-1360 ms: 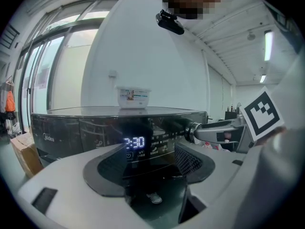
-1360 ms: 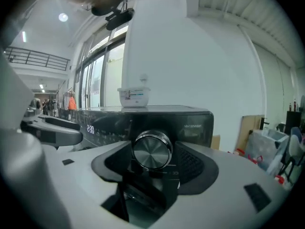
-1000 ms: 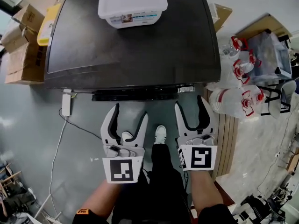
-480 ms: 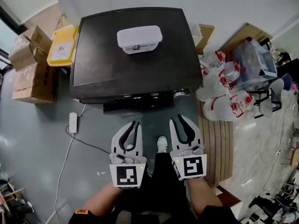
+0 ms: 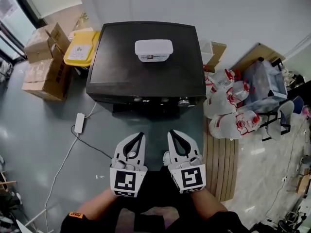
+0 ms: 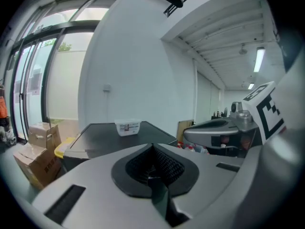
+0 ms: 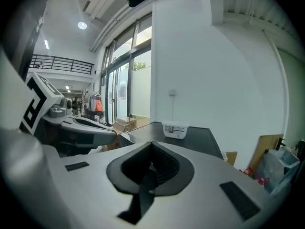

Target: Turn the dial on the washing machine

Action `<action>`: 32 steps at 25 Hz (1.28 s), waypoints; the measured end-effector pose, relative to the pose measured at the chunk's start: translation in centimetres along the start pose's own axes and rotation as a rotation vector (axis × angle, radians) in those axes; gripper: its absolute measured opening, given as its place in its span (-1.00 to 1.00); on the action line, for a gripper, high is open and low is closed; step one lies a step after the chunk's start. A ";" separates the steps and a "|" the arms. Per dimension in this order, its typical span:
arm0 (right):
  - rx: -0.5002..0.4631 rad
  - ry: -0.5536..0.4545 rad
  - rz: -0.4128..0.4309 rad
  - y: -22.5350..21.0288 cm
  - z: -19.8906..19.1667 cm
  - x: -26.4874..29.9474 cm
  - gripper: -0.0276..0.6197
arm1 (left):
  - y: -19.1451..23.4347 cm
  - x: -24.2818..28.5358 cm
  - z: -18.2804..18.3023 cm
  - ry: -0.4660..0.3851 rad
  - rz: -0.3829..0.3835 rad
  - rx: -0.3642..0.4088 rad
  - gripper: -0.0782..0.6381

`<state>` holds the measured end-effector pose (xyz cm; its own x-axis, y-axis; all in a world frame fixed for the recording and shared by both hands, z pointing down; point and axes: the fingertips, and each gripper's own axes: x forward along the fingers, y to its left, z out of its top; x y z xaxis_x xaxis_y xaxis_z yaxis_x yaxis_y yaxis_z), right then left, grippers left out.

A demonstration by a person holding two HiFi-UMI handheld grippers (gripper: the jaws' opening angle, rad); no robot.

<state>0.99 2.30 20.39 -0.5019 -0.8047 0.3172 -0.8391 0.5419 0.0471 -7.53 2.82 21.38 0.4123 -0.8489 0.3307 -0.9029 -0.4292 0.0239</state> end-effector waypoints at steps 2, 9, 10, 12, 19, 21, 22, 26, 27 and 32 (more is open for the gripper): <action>-0.032 -0.010 0.055 0.0 0.9 -1.1 -0.86 | -1.0 -0.7 1.3 -0.016 0.042 -0.022 -0.74; -0.073 -0.055 0.213 -1.5 2.3 -4.9 -0.86 | -6.9 -1.8 2.8 -0.019 0.153 -0.029 -0.74; -0.076 -0.060 0.226 -1.9 2.5 -5.3 -0.86 | -7.5 -1.9 2.7 -0.004 0.167 -0.035 -0.74; -0.086 -0.069 0.244 -2.5 2.8 -6.0 -0.86 | -8.0 -2.2 3.0 -0.006 0.196 -0.036 -0.74; -0.087 -0.134 0.214 -2.9 4.4 -7.6 -0.86 | -7.4 -4.9 4.3 -0.049 0.256 -0.025 -0.74; -0.067 -0.152 0.197 -2.5 4.8 -8.0 -0.86 | -7.0 -5.6 4.3 -0.058 0.251 -0.017 -0.74; -0.058 -0.153 0.193 -2.1 4.9 -8.1 -0.87 | -6.9 -5.9 4.4 -0.064 0.245 -0.006 -0.74; -0.045 -0.141 0.186 -0.5 5.1 -8.4 -0.87 | -6.5 -6.7 4.4 -0.071 0.221 0.006 -0.74; -0.041 -0.140 0.185 -0.1 5.1 -8.5 -0.87 | -6.3 -6.9 4.3 -0.075 0.218 0.007 -0.75; -0.020 -0.116 0.174 1.1 4.3 -8.3 -0.87 | -5.9 -7.0 3.8 -0.076 0.187 0.016 -0.74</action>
<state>3.31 8.50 13.74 -0.6609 -0.7203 0.2108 -0.7337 0.6792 0.0202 -4.64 10.08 15.31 0.2463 -0.9348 0.2560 -0.9628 -0.2663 -0.0461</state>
